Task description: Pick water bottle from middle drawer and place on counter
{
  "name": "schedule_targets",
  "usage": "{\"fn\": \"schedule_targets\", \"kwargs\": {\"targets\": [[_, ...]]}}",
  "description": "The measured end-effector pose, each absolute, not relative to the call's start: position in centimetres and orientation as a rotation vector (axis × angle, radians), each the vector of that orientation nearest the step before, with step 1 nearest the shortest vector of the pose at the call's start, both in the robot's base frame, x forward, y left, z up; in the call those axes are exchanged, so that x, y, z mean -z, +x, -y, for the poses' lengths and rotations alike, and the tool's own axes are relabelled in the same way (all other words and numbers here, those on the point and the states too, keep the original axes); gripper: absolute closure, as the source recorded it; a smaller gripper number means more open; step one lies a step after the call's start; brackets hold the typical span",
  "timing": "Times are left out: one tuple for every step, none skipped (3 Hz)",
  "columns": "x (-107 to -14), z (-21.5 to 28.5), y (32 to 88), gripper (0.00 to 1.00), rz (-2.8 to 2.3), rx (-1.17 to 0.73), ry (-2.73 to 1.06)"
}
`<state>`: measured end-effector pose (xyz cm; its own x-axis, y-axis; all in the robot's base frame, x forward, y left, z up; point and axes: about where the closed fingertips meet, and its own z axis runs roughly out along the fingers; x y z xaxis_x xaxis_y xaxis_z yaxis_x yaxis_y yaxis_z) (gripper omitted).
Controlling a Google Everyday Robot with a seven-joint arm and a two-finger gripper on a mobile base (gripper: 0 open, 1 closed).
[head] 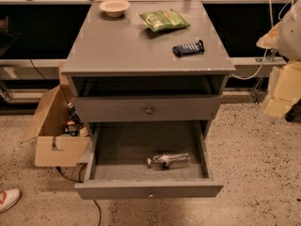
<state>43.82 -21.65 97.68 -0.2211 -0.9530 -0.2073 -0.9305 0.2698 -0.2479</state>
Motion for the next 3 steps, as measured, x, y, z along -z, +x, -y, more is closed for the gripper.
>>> {"fn": "schedule_targets", "kwargs": {"targets": [[-97.6, 21.6, 43.8, 0.0, -2.231, 0.1, -1.724], [-96.3, 21.6, 43.5, 0.0, -2.252, 0.06, -1.744], [-91.7, 20.5, 42.8, 0.0, -2.272, -0.042, -1.733]]}}
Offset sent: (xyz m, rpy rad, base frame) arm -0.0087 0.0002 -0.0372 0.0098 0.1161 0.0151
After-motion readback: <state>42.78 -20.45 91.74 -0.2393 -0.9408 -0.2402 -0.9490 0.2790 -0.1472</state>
